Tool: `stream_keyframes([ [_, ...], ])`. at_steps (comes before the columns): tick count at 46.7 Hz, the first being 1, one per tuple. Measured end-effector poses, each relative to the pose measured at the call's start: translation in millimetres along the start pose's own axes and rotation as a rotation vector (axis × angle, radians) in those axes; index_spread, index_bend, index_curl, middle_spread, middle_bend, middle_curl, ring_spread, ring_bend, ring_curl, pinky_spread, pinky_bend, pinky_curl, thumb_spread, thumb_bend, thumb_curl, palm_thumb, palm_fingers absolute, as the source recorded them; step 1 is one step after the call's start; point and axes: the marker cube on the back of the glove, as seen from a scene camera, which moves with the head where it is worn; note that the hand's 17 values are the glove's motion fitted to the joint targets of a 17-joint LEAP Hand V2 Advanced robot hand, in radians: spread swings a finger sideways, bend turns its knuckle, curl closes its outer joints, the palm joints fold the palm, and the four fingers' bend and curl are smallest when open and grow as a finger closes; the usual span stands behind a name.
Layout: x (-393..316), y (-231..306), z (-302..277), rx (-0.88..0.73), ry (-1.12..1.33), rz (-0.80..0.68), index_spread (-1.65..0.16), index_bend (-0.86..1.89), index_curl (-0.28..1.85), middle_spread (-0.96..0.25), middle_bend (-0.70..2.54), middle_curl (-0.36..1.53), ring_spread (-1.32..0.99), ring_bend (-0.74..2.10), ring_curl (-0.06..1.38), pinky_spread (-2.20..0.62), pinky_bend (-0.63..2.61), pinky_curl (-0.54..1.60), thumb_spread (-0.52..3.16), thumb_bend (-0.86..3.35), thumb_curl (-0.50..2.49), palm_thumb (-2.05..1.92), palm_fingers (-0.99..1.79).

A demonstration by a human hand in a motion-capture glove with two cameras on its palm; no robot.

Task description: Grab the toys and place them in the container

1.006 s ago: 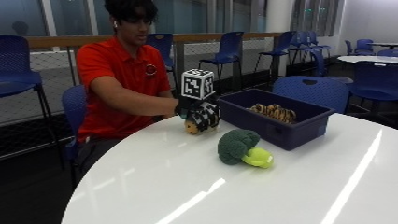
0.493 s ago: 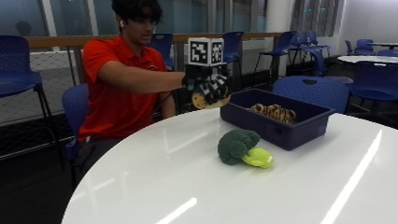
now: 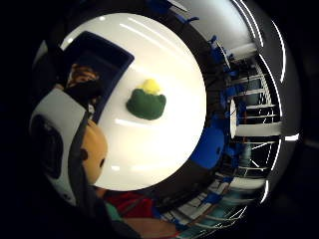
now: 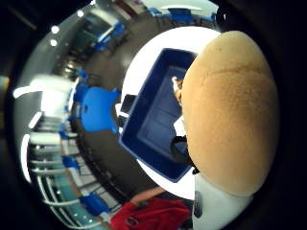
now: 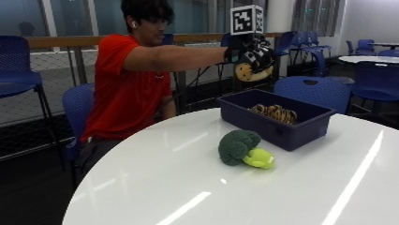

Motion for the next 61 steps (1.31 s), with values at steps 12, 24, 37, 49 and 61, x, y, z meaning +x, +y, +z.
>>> stream_keyframes([
  [12,-48.1,-25.1,-2.8,0.014,-0.089,-0.042,-0.52,0.2,0.63,-0.52,0.66,0.85,-0.5,1.06,0.59,-0.45,0.97,0.43,0.53,-0.01,0.93,0.69,0.98],
  [24,-69.7,-23.3,23.8,-0.121,-0.145,-0.103,-0.53,0.12,0.72,-0.52,0.49,0.86,-0.5,0.99,0.58,-0.44,1.08,0.45,0.61,-0.03,0.94,0.6,0.73],
  [37,-34.9,-8.5,25.8,-0.184,-0.179,-0.157,-0.42,0.1,0.58,-0.29,0.2,0.69,-0.26,0.52,0.43,-0.09,0.91,0.38,1.0,-0.09,0.65,0.07,-0.25],
  [49,64.7,0.6,57.2,-0.179,-0.142,0.048,-0.39,0.14,0.47,-0.17,0.14,0.57,-0.14,0.36,0.35,0.03,0.8,0.33,1.07,-0.05,0.49,-0.03,-0.17],
  [61,141.1,8.2,97.4,-0.173,-0.125,0.15,-0.37,0.12,0.4,-0.13,0.15,0.48,-0.1,0.29,0.34,0.07,0.74,0.31,1.01,-0.08,0.39,-0.09,-0.15],
])
